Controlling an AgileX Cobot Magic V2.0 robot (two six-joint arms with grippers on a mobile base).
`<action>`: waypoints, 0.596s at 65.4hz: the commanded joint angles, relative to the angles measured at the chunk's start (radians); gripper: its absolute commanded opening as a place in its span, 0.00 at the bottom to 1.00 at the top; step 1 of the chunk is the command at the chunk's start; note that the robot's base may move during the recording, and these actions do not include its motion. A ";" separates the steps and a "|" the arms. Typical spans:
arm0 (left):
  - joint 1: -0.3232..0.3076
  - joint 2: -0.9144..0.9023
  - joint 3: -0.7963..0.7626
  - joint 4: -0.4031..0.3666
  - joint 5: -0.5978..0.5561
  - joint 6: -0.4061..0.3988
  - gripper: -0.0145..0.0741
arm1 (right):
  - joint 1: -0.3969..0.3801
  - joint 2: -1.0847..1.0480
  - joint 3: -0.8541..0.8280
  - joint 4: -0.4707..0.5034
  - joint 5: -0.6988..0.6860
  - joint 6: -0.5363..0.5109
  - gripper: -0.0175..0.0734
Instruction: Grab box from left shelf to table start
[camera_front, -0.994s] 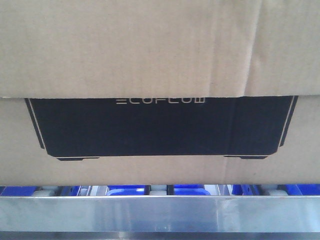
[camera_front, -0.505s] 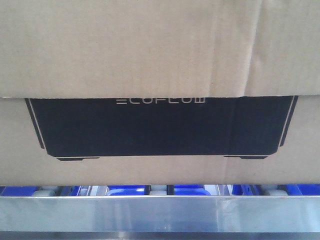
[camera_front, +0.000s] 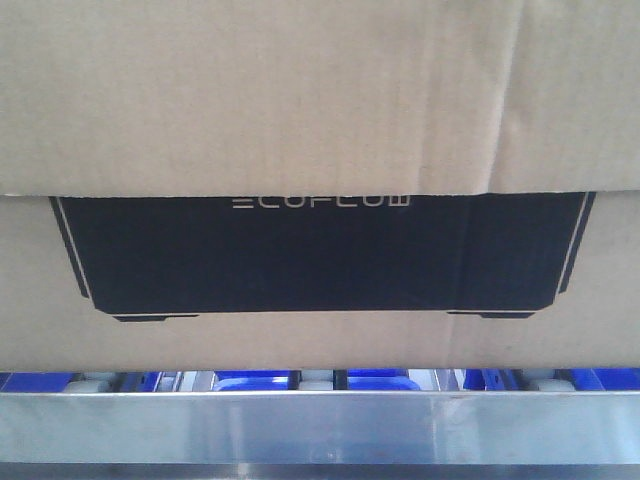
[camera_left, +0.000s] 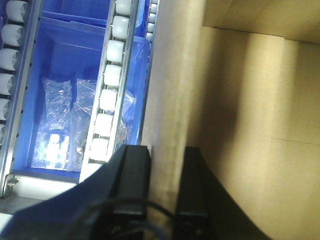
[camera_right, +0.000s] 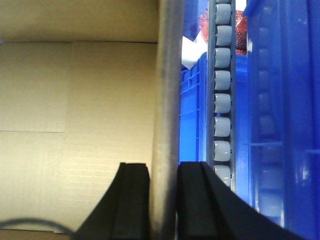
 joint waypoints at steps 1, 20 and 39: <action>0.002 -0.025 -0.032 0.082 -0.049 -0.019 0.05 | -0.002 -0.015 -0.037 -0.002 -0.054 -0.018 0.25; 0.002 -0.025 -0.032 0.082 -0.049 -0.019 0.05 | -0.002 -0.014 -0.037 0.002 -0.059 -0.018 0.25; 0.002 -0.025 -0.032 0.082 -0.062 -0.019 0.05 | -0.002 -0.010 -0.037 0.012 -0.048 -0.018 0.25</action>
